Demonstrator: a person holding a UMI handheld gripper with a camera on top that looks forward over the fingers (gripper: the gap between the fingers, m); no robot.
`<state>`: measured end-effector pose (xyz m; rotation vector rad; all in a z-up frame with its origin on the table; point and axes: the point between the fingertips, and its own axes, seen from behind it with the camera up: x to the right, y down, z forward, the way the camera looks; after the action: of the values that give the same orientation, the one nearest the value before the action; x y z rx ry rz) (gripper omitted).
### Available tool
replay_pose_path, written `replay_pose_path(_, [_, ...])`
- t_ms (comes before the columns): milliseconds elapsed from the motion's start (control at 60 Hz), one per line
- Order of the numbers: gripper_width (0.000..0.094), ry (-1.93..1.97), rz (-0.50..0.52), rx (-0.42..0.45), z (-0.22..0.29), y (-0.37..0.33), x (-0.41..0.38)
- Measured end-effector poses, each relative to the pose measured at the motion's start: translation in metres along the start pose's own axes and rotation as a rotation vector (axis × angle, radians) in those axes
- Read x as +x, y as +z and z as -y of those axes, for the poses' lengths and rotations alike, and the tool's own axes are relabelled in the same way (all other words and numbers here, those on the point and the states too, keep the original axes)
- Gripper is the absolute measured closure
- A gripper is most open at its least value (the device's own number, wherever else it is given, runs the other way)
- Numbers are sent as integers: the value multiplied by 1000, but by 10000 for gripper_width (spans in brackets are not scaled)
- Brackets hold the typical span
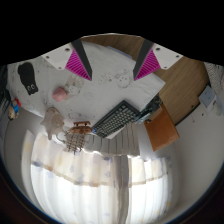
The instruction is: Arrange mouse
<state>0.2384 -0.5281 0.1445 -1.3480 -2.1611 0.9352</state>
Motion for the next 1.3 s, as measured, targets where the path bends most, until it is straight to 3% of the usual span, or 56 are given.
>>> replay_pose_path(583, [82,234,-303,0,-38,27,179])
replay_pose_path(933, [79,205,-349,136,-35,80,220])
replay_pose_path(1300, [83,275,-334,141,-27,166,255])
